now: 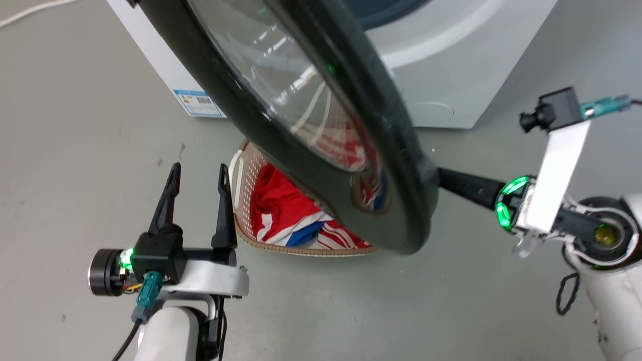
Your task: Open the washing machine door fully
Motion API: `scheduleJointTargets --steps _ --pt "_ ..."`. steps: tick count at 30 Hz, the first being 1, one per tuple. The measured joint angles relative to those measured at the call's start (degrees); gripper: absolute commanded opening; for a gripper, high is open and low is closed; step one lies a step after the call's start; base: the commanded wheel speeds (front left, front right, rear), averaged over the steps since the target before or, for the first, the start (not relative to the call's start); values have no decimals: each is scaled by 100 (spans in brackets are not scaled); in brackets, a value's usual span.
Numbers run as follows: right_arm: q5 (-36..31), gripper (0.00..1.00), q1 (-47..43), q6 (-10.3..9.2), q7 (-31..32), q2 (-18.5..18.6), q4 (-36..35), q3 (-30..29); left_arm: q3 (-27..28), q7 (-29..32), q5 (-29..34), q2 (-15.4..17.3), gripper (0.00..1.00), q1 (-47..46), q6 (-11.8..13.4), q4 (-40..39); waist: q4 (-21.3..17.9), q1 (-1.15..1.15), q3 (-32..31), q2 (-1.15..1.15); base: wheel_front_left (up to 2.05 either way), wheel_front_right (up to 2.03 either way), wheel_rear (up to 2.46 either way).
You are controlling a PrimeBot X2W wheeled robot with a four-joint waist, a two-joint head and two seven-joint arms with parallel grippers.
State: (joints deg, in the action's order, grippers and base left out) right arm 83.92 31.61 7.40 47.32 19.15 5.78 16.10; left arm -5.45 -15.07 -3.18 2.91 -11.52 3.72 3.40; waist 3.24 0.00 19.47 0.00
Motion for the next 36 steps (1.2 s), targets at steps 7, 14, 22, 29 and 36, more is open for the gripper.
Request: scheduleJointTargets --steps 7,14,22,29,36 --pt "49 0 -345 0 -90 -231 -196 272 12 -1 0 0 100 219 32 11 3 0 -297 0 0 0 0" --pt "81 0 -722 0 -147 -426 -376 627 12 0 -1 -1 100 342 52 37 8 0 -516 0 0 0 0" --pt "138 0 -1105 0 -264 -633 -380 982 60 -1 1 0 100 553 56 77 -31 -1 -786 0 0 0 0" --pt "145 0 -1455 1 -508 -710 -311 1135 82 -1 5 0 100 680 59 110 -55 -1 -975 0 0 0 0" --pt "326 100 -2168 1 -1883 -850 -715 305 125 -1 -10 0 100 943 92 149 -112 -1 -1300 0 0 0 0"
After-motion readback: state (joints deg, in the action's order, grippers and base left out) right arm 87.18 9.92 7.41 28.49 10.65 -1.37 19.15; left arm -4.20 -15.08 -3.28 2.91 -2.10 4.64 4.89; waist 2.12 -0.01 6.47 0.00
